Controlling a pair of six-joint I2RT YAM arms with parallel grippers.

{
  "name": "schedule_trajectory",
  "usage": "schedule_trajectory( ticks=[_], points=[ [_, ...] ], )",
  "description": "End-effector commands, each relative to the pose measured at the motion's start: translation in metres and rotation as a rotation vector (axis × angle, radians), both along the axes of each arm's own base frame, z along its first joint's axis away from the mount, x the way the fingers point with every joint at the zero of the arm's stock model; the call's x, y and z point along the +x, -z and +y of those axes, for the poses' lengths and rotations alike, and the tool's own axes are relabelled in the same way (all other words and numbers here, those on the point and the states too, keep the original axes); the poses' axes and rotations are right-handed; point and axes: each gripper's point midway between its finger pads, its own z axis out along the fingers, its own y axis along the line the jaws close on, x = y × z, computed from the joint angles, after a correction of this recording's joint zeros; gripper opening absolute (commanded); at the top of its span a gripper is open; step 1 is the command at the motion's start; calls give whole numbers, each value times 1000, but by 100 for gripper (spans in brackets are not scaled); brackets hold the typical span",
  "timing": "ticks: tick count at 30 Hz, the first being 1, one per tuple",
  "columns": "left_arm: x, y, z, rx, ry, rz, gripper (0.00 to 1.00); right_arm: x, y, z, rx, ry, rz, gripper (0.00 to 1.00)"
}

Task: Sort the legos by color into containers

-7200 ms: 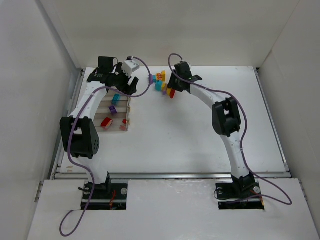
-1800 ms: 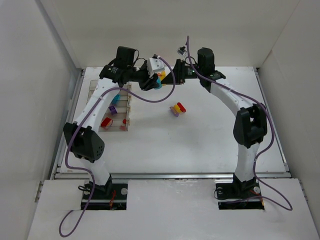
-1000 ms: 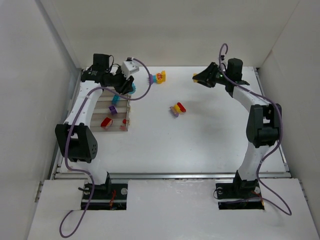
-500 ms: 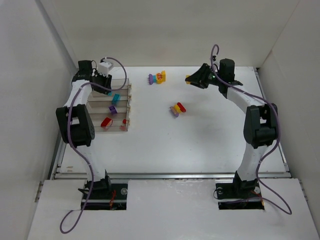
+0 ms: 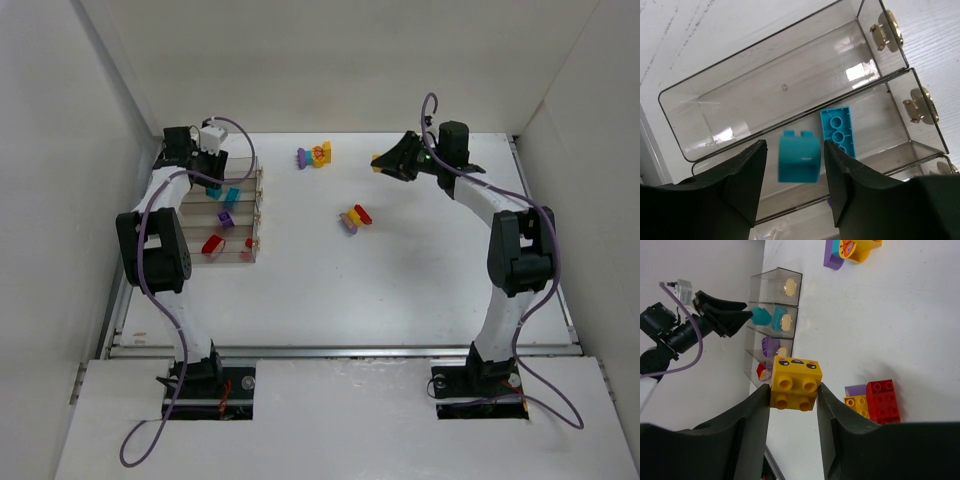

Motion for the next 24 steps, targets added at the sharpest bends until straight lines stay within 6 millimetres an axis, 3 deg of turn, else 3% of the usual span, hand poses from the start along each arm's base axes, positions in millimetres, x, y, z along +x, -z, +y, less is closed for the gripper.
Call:
schedule_trajectory(
  ticks=[1, 5, 7, 11, 12, 13, 16, 17, 18, 20, 24],
  points=[
    [-5, -18, 4, 24, -8, -33, 47, -1, -41, -2, 9, -1, -117, 0],
    [-10, -13, 4, 37, 7, -7, 56, -3, -43, 2, 3, -13, -124, 0],
    [-10, -20, 4, 39, 7, -20, 57, -2, -45, 2, -4, -16, -132, 0],
    [-9, -65, -11, -10, 62, -121, 61, -6, -49, 14, -64, -54, -171, 0],
    [-11, -82, -20, -6, 93, -158, 61, -10, -49, 24, -90, -73, -184, 0],
    [-13, -91, -37, 0, 146, -181, 61, -8, -62, 29, -110, -85, -226, 0],
    [-25, -128, -77, 35, 311, -276, 65, -17, -60, 49, -178, -146, -242, 0],
    [-34, -128, -103, 65, 411, -277, 69, -18, -75, 54, -178, -157, -275, 0],
    [-41, -134, -119, 63, 477, -289, 74, -18, -74, 57, -192, -160, -268, 0],
    [-57, -140, -158, 62, 609, -299, 98, -19, -86, 67, -179, -180, -299, 0],
    [-80, -164, -208, 44, 789, -371, 100, -33, -97, 92, -121, -260, -299, 0]
  ],
)
